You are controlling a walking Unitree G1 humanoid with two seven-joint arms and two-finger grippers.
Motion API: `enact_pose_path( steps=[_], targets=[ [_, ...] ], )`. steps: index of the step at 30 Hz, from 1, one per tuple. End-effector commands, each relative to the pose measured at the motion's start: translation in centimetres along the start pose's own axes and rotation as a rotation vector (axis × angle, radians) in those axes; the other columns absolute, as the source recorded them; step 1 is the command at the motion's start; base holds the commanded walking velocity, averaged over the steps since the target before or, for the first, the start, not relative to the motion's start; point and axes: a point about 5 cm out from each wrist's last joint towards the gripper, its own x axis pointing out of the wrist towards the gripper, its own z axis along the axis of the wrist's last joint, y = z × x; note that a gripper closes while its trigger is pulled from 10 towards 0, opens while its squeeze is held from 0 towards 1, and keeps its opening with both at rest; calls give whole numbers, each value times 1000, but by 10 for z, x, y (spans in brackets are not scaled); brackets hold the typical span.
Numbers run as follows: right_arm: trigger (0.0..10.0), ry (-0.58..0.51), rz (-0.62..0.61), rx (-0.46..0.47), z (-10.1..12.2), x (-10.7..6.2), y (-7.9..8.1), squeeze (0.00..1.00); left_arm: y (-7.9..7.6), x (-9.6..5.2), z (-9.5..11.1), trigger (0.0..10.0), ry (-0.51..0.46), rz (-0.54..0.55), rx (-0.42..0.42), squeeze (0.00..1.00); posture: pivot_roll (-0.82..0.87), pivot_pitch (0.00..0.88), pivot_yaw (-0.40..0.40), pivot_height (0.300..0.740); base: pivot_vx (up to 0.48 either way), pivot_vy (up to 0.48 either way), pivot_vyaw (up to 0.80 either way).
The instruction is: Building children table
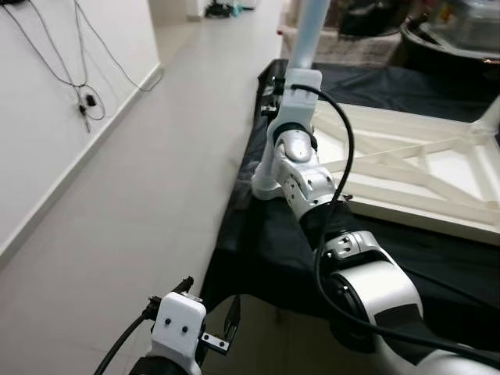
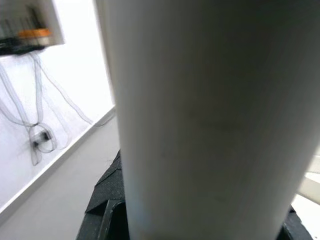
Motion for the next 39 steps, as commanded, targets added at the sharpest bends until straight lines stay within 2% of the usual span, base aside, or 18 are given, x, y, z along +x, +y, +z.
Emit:
enact_pose_path(
  steps=[1,2,4,8,11,13,14,17,20,23,26,29,33,35,36,37,38,39],
  targets=[
    [10000,324,122,-77,-61,-10,2,0,0,-2,-4,10000,20,4,-4,0,101,158,-40,740,0,0,0],
    [10000,391,219,-83,-68,-12,3,0,-1,-2,-4,10000,20,5,-5,0,102,160,-41,740,0,0,0],
    [10000,391,219,-83,-68,-12,3,0,-1,-2,-4,10000,20,5,-5,0,102,160,-41,740,0,0,0],
    [10000,482,442,-100,-77,-17,5,0,-1,-2,-4,10000,20,9,-8,0,102,163,-41,740,0,0,0],
    [10000,482,442,-100,-77,-17,5,0,-1,-2,-4,10000,20,9,-8,0,102,163,-41,740,0,0,0],
    [10000,509,625,-86,-77,-21,8,0,-1,-2,-4,10000,21,10,-9,0,102,168,-42,740,0,0,0],
    [10000,509,625,-86,-77,-21,8,0,-1,-2,-4,10000,21,10,-9,0,102,168,-42,740,0,0,0],
    [10000,523,828,-104,-76,-27,10,0,-1,-2,-4,10000,20,12,-10,0,105,171,-45,740,0,0,0],
    [10000,523,828,-104,-76,-27,10,0,-1,-2,-4,10000,20,12,-10,0,105,171,-45,740,0,0,0],
    [10000,502,1097,-134,-65,-33,13,0,-1,-3,-4,10000,20,16,-12,0,104,174,-47,740,0,0,0],
    [10000,501,1137,-140,-63,-34,13,0,-1,-3,-4,10000,20,16,-12,0,104,174,-47,740,0,0,0],
    [10000,462,1267,-110,-51,-37,9,0,-1,-3,-4,10000,19,19,-13,0,104,174,-53,740,0,0,0],
    [10000,439,1276,-92,-45,-35,5,0,-2,-3,-4,10000,19,20,-14,0,101,170,-51,740,0,0,0],
    [10000,434,1199,-107,-47,-31,3,0,-2,-3,-4,10000,19,20,-14,0,101,170,-51,740,0,0,0],
    [10000,457,1050,-106,-52,-25,-1,0,-2,-3,-4,10000,19,20,-15,0,101,170,-51,740,0,0,0],
    [10000,457,1050,-106,-52,-25,-1,0,-2,-3,-4,10000,19,20,-15,0,101,170,-51,740,0,0,0],
    [10000,475,882,-88,-56,-19,-7,0,-2,-3,-5,10000,20,19,-15,0,103,161,-47,740,0,0,0],
    [10000,475,882,-88,-56,-19,-7,0,-2,-3,-5,10000,20,19,-15,0,103,161,-47,740,0,0,0]
  ],
)
